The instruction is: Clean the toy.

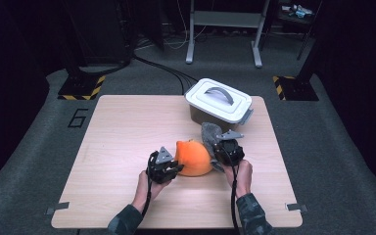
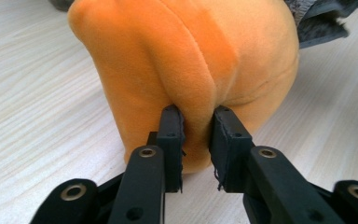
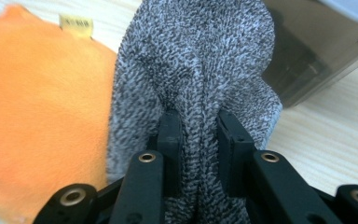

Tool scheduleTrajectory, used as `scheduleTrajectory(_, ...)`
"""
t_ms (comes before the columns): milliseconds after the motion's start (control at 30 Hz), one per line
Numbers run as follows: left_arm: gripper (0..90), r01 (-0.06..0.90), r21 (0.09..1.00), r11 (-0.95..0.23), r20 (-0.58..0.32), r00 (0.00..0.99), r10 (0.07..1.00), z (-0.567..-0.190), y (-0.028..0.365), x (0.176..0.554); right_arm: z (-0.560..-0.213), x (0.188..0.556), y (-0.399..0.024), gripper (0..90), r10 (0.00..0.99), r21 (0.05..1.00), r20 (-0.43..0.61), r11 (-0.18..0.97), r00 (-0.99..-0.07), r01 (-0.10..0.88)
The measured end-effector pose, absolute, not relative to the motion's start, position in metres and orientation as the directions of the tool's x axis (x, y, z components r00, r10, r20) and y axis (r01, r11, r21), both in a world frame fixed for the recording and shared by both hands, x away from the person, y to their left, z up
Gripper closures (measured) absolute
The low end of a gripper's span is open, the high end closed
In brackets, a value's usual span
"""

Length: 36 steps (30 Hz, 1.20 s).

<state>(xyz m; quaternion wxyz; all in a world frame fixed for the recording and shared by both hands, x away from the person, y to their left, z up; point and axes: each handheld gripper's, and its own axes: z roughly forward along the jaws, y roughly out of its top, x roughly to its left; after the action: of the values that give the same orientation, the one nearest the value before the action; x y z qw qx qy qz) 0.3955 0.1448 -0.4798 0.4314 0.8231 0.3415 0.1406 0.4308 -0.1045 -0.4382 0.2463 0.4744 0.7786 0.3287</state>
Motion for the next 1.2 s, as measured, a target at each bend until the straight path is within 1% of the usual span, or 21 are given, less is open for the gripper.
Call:
scheduleTrajectory(133,76.2,0.447,0.808,-0.385,-0.067,0.718,0.693,-0.479,0.145,0.397,-0.420,0.424,-0.104,73.1,0.894,0.771,-0.060,0.324,-0.444,0.548)
scheduleTrajectory(233,76.3,0.450,0.807,-0.383,-0.068,0.714,0.696,-0.479,0.144,0.398,-0.409,0.420,-0.098,72.9,0.870,0.777,-0.053,0.344,-0.490,0.527)
scheduleTrajectory(267,76.2,0.450,0.807,-0.383,-0.068,0.714,0.696,-0.479,0.144,0.398,-0.409,0.420,-0.098,72.9,0.870,0.777,-0.053,0.344,-0.490,0.527)
scheduleTrajectory(300,76.4,0.452,0.808,-0.378,-0.072,0.712,0.698,-0.479,0.144,0.399,-0.405,0.417,-0.090,72.6,0.849,0.774,-0.041,0.360,-0.527,0.521)
scheduleTrajectory(333,76.4,0.453,0.809,-0.374,-0.074,0.710,0.700,-0.479,0.144,0.399,-0.404,0.417,-0.087,72.6,0.845,0.775,-0.024,0.353,-0.534,0.524)
scheduleTrajectory(400,76.7,0.455,0.806,-0.377,-0.073,0.710,0.701,-0.478,0.144,0.400,-0.405,0.416,-0.079,72.4,0.825,0.769,-0.019,0.373,-0.564,0.519)
scheduleTrajectory(467,76.9,0.460,0.808,-0.369,-0.083,0.708,0.702,-0.479,0.144,0.400,-0.408,0.417,-0.071,72.3,0.820,0.754,-0.003,0.378,-0.573,0.537)
scheduleTrajectory(500,76.8,0.458,0.808,-0.370,-0.081,0.708,0.701,-0.479,0.144,0.401,-0.412,0.420,-0.068,72.1,0.813,0.747,-0.018,0.398,-0.582,0.532)
scheduleTrajectory(767,75.9,0.457,0.804,-0.379,-0.077,0.713,0.697,-0.481,0.140,0.402,-0.425,0.433,-0.069,71.8,0.792,0.687,-0.009,0.448,-0.610,0.572)
scheduleTrajectory(900,75.9,0.460,0.806,-0.373,-0.080,0.709,0.701,-0.482,0.140,0.404,-0.429,0.436,-0.068,72.3,0.792,0.692,-0.020,0.451,-0.610,0.563)
scheduleTrajectory(1067,76.1,0.466,0.808,-0.359,-0.087,0.699,0.710,-0.484,0.141,0.405,-0.432,0.441,-0.069,71.8,0.788,0.706,0.015,0.428,-0.616,0.564)
scheduleTrajectory(1200,76.4,0.468,0.808,-0.357,-0.087,0.695,0.714,-0.483,0.141,0.406,-0.427,0.438,-0.067,73.4,0.793,0.732,-0.014,0.423,-0.609,0.534)
